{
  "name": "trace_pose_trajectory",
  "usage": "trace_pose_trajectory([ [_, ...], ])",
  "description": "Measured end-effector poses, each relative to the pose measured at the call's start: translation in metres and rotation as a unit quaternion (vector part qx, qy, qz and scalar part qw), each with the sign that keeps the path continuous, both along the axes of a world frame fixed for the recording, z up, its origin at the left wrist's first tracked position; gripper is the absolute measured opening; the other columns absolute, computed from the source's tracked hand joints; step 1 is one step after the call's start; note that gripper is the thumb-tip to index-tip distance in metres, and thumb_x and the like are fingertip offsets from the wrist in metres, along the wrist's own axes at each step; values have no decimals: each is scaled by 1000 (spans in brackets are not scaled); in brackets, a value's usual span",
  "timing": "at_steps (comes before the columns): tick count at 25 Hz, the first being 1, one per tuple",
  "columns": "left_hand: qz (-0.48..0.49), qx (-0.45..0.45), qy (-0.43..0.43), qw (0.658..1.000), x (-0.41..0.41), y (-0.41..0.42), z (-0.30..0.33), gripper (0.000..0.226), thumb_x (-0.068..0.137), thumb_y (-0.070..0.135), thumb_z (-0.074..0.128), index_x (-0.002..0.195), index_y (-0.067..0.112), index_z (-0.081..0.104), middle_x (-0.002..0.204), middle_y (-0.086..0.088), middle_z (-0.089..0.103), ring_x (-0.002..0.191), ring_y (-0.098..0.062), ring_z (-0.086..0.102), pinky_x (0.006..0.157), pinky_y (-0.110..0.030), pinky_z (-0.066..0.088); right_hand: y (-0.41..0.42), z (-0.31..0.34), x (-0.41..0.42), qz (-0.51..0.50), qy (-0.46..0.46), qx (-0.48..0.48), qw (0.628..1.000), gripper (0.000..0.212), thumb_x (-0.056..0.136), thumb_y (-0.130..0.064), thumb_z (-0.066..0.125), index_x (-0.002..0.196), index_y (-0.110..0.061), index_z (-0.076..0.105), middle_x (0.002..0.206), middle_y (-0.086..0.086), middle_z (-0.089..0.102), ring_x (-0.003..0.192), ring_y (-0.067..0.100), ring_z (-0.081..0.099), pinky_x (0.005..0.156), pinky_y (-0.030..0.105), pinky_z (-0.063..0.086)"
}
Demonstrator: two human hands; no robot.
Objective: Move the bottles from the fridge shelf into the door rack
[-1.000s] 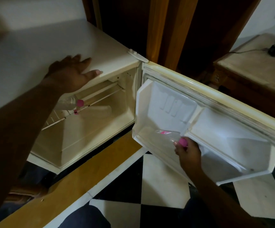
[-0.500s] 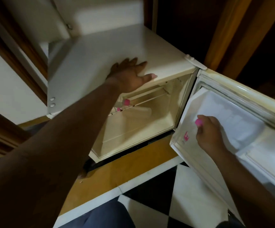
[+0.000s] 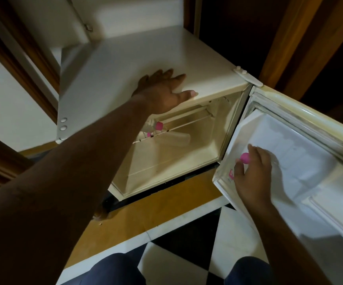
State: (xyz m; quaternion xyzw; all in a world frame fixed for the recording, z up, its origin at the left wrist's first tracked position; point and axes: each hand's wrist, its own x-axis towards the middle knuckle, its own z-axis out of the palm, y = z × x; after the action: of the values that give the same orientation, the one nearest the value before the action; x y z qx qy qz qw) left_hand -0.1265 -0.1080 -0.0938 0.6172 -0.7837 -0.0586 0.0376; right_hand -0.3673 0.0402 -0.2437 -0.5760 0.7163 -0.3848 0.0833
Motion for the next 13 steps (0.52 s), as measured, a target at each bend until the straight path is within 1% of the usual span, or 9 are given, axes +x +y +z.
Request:
trace_pose_trajectory([
  [1, 0, -2, -1, 1000, 0, 1, 0, 87, 81, 88, 23, 157, 44, 18, 170, 5, 9, 155, -21, 4, 122, -50, 5, 5, 5, 13, 5, 5, -52, 999, 44, 92, -15, 57, 133, 0, 48, 133, 21, 49, 124, 33, 47, 106, 40, 41],
  [3, 2, 0, 4, 1000, 0, 2, 2, 86, 82, 87, 25, 157, 44, 18, 170, 4, 9, 155, -21, 4, 122, -49, 5, 0, 16, 51, 69, -8, -114, 991, 37, 94, -18, 56, 127, -2, 53, 128, 16, 54, 120, 26, 47, 104, 26, 33],
  [4, 1, 2, 9, 1000, -1, 2, 3, 86, 83, 86, 26, 157, 44, 18, 170, 4, 9, 155, -21, 4, 122, -49, 4, -11, 18, 72, 110, -23, -119, 986, 35, 94, -19, 56, 125, -3, 56, 125, 15, 57, 117, 24, 48, 101, 21, 31],
  [5, 1, 4, 12, 1000, -1, 2, 3, 86, 83, 86, 26, 157, 44, 19, 170, 4, 9, 155, -20, 4, 122, -49, 4, -28, 16, 93, 145, -34, -107, 983, 34, 94, -19, 56, 124, -3, 57, 123, 16, 59, 116, 25, 50, 99, 20, 31],
  [6, 1, 6, 14, 1000, -1, 3, 3, 86, 82, 86, 27, 157, 44, 19, 170, 4, 9, 155, -20, 4, 122, -49, 4, -50, 14, 111, 174, -37, -82, 981, 35, 93, -19, 56, 124, -4, 57, 122, 17, 61, 115, 28, 52, 99, 23, 35],
  [7, 0, 6, 14, 1000, -1, 2, 2, 86, 82, 86, 26, 157, 44, 19, 170, 4, 9, 155, -20, 4, 122, -50, 4, -73, 10, 126, 203, -30, -51, 977, 37, 92, -20, 56, 125, -4, 56, 121, 18, 62, 115, 31, 54, 100, 30, 39],
  [9, -2, 8, 12, 1000, -1, -1, 0, 83, 84, 84, 24, 157, 44, 18, 170, 5, 8, 155, -21, 2, 122, -51, 2, -115, 0, 149, 236, -6, 19, 972, 42, 91, -22, 57, 129, -5, 53, 124, 19, 60, 117, 35, 55, 99, 40, 43],
  [11, 4, 7, 16, 1000, 0, -4, -1, 75, 90, 78, 22, 157, 44, 16, 170, 6, 7, 155, -22, 1, 122, -52, -2, -142, -11, 166, 246, 17, 71, 967, 43, 92, -25, 58, 129, -7, 52, 127, 19, 57, 117, 35, 54, 99, 42, 44],
  [13, 15, 2, 11, 1000, 0, -8, -2, 69, 95, 72, 21, 158, 44, 15, 170, 6, 5, 155, -24, -1, 121, -53, -4, -160, -23, 178, 258, 20, 92, 962, 44, 91, -29, 59, 130, -10, 50, 125, 17, 56, 114, 34, 55, 98, 42, 45],
])
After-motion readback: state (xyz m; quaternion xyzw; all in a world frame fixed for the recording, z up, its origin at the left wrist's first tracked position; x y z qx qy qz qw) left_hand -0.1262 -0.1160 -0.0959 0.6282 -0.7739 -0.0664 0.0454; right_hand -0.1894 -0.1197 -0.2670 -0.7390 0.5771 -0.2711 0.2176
